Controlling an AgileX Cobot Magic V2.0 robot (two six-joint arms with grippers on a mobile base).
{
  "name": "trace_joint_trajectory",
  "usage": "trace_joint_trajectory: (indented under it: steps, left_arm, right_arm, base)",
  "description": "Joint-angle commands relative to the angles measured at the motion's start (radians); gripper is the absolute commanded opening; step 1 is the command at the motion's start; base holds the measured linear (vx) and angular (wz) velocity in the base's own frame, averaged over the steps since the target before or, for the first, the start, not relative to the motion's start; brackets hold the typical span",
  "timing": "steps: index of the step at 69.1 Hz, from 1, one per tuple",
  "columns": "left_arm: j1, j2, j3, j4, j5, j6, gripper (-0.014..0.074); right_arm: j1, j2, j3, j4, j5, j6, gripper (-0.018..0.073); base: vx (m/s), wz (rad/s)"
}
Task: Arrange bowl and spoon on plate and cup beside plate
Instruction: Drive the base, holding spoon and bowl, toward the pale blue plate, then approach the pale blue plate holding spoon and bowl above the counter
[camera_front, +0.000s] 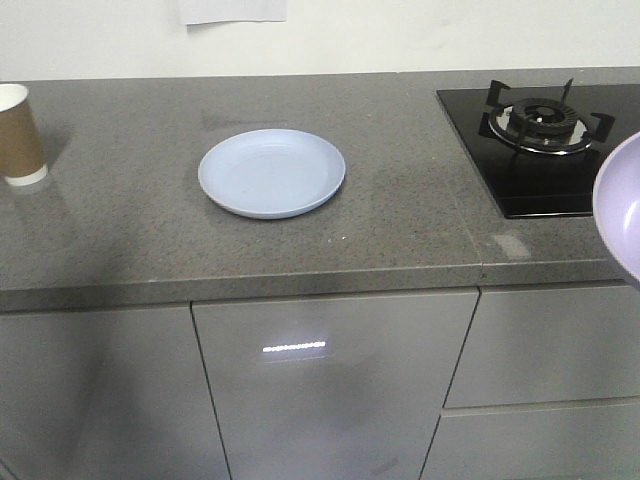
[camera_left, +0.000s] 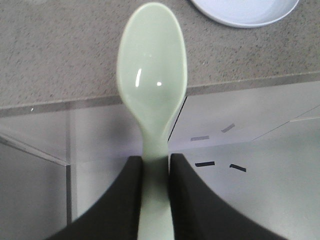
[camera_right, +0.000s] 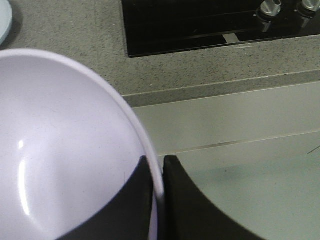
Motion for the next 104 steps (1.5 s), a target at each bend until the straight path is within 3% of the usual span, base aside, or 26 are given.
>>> trace_joint_trajectory:
  steps: [1,104]
  left_arm:
    - [0.001,-0.016,-0.022,0.002,-0.049,-0.001,-0.0006]
    - [0.001,-0.016,-0.022,0.002,-0.049,-0.001,-0.0006]
  right_arm:
    - [-0.007,-0.008,-0.028,-0.010,-0.059,-0.006,-0.0006]
    - [-0.007,-0.008,-0.028,-0.010,-0.056,-0.006,-0.0006]
  base:
    - [0.14,-0.17]
    - [0.10,-0.02]
